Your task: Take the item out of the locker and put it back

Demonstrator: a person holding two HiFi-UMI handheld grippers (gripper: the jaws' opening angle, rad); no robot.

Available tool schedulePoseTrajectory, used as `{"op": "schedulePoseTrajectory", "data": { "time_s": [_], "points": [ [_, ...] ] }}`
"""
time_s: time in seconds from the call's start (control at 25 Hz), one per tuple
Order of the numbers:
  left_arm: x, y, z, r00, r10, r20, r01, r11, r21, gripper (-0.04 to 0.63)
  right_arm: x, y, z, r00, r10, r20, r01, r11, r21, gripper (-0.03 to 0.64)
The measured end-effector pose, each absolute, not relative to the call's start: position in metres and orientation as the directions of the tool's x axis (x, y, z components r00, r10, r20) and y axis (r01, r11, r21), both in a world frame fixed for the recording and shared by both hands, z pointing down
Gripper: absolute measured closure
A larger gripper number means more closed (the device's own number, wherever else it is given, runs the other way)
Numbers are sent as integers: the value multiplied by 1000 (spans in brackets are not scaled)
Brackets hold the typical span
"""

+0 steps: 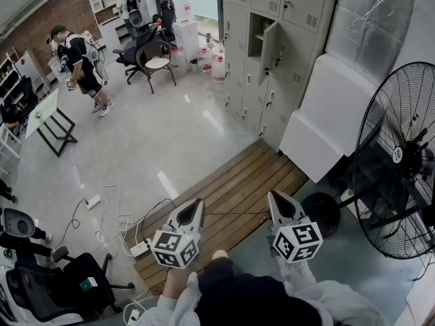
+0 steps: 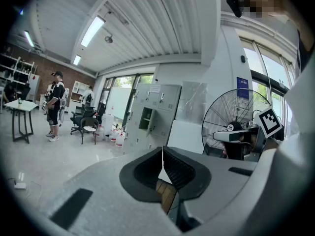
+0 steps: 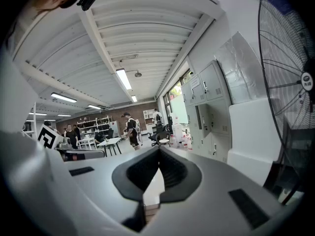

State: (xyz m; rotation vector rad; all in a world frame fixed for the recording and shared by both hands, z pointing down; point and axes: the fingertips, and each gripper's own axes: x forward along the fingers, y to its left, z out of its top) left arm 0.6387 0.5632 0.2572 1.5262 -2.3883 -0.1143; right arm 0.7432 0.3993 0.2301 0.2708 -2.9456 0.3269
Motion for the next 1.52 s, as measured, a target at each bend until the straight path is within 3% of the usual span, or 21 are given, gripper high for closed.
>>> {"op": "schedulePoseTrajectory", "data": {
  "time_s": [0.76,1.0,1.32,1.52],
  "points": [
    [574,551,268,-340,-914,223,-894,388,226,581,675,389,235,-963,-225,148,-254,943,-217,616],
    [549,550,271,-333,-912,239,-892,387,233,581,651,383,228,-964,-239,117,-259,941,-219,356],
    [490,514,281,-358,-897,258,-874,419,246,581,604,323,237,-955,-267,127,-290,926,-242,188],
    [432,455,304,-378,-891,252,-868,436,240,581,541,264,262,-966,-232,115,-254,933,-253,155]
  ]
}}
